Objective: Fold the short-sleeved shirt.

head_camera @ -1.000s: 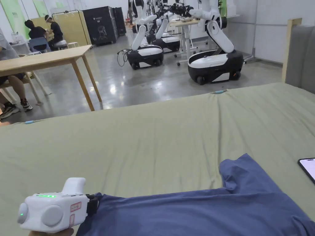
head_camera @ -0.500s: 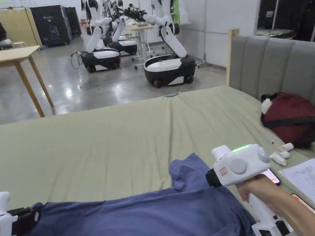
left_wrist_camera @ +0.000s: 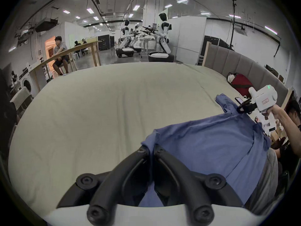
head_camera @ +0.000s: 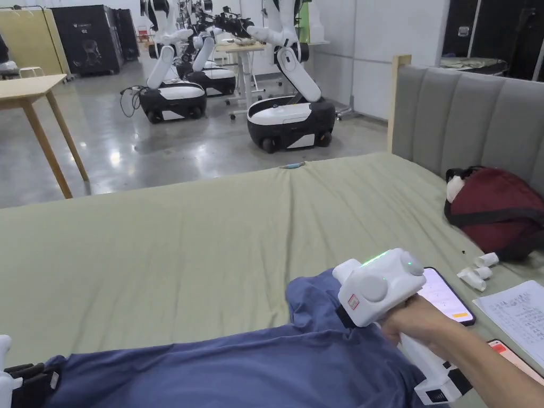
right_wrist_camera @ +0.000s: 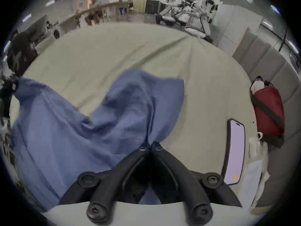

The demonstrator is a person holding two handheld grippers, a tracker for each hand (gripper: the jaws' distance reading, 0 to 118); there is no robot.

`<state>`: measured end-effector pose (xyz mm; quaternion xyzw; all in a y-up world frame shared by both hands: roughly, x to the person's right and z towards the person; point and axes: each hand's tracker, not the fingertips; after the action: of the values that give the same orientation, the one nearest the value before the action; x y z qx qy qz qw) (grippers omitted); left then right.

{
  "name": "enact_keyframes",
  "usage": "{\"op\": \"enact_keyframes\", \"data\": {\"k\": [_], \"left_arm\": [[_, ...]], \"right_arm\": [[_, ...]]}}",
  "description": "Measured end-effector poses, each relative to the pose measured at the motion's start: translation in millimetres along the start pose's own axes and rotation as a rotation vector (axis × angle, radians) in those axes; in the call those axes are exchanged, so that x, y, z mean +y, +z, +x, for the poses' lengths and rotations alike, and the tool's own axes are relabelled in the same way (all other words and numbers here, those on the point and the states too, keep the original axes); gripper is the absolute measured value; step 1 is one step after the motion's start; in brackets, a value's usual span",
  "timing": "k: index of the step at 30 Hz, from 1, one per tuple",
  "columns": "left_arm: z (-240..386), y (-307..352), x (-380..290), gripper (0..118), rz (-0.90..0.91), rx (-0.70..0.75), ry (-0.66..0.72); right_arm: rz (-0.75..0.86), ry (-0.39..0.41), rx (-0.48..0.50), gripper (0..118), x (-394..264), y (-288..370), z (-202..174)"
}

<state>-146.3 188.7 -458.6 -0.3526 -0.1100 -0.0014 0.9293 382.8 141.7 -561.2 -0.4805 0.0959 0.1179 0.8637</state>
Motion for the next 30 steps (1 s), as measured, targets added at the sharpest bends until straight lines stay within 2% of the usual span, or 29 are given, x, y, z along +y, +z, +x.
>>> {"op": "enact_keyframes", "data": {"k": [3, 8, 10, 12, 15, 18, 20, 21, 23, 26, 27, 28, 29, 30], "left_arm": [[-3, 37, -5, 2, 0.056, -0.007, -0.029], [-3, 117, -40, 2, 0.164, -0.031, -0.039], [-5, 143, -65, 2, 0.165, -0.034, -0.036], [-8, 161, -95, 2, 0.159, -0.038, -0.017], [-14, 162, -145, 2, 0.090, -0.037, 0.080], [-17, 135, -189, 2, 0.005, -0.099, 0.189], [-12, 116, -205, 2, -0.053, -0.057, 0.165], [-10, 109, -209, 2, -0.068, -0.040, 0.150], [-11, 109, -209, 2, 0.002, -0.051, 0.198], [-14, 109, -202, 3, -0.016, -0.057, 0.232], [-14, 111, -203, 7, -0.020, -0.055, 0.219], [-13, 112, -202, 16, -0.021, -0.049, 0.212], [-12, 114, -200, 56, -0.019, -0.041, 0.214], [-12, 119, -199, 95, -0.008, -0.035, 0.229]], "right_arm": [[0.162, -0.020, 0.080, 3, -18, 60, -4], [0.382, 0.017, 0.068, 3, -87, 167, -15], [0.408, -0.006, 0.085, 3, -123, 196, -17], [0.384, 0.008, 0.155, 3, -159, 212, -16], [0.283, 0.016, 0.116, 3, -204, 203, -24], [0.132, -0.035, 0.130, 3, -231, 157, -21], [0.067, -0.041, 0.117, 3, -240, 130, -22], [0.057, -0.032, 0.083, 3, -239, 120, -21], [0.101, -0.052, 0.110, 3, -236, 116, -20], [0.080, -0.068, 0.105, 4, -230, 119, -21], [0.079, -0.052, 0.101, 6, -231, 119, -21], [0.083, -0.039, 0.097, 11, -232, 120, -22], [0.093, -0.034, 0.095, 30, -233, 126, -21], [0.115, -0.036, 0.100, 60, -235, 133, -21]]}}
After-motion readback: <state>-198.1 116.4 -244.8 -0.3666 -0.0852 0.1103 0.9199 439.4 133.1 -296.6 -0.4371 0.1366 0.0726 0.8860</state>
